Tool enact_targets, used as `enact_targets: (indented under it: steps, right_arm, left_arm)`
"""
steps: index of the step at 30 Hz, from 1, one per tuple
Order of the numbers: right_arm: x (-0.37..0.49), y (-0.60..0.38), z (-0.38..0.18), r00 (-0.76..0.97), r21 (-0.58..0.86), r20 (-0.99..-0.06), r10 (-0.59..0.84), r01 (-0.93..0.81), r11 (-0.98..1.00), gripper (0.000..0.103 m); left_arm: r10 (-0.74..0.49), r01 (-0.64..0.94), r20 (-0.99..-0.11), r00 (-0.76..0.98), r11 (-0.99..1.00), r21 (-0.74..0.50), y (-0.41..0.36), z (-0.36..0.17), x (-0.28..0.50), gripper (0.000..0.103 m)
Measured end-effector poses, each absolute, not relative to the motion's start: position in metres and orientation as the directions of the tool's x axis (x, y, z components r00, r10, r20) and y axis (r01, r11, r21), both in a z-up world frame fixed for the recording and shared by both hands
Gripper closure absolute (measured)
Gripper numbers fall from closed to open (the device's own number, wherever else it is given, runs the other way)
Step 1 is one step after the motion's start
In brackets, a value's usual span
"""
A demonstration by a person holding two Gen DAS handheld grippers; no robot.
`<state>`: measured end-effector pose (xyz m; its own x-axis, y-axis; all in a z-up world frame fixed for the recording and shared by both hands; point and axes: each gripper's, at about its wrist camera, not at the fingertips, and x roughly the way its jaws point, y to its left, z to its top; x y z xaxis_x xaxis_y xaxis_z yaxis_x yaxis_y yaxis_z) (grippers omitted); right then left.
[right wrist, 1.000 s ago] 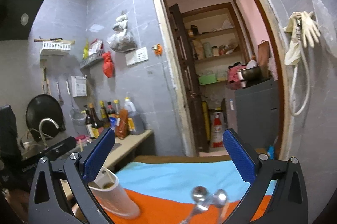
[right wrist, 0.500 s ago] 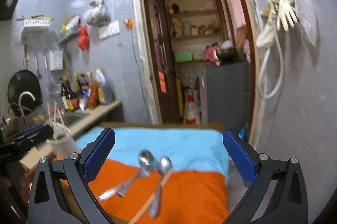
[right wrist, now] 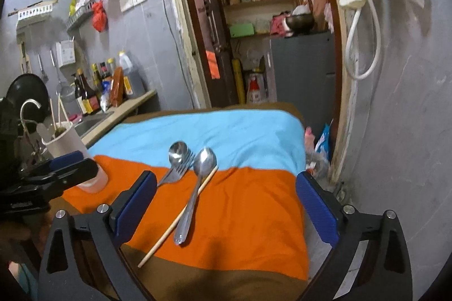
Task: Organize utensils
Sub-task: 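Move both tools back toward the remaining fork and spoons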
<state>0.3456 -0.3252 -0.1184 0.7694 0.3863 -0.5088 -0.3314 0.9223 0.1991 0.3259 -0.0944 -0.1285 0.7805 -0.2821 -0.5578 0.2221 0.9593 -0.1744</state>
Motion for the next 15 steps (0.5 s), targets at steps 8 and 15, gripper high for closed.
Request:
enact_targets:
  steps: [8,15]
  right_arm:
    - [0.371,-0.315,-0.134,0.707,0.191,-0.573,0.415,-0.377,0.906,0.017]
    - [0.390,-0.304,-0.148,0.652,0.183,-0.625,0.430,-0.413,0.892,0.024]
  left_arm:
    - [-0.264,0.214,-0.699,0.664,0.963,-0.161,-0.096,-0.166,0.354,0.041]
    - [-0.254,0.203,-0.769,0.586,0.965,-0.164,-0.096,-0.186,0.372,0.055]
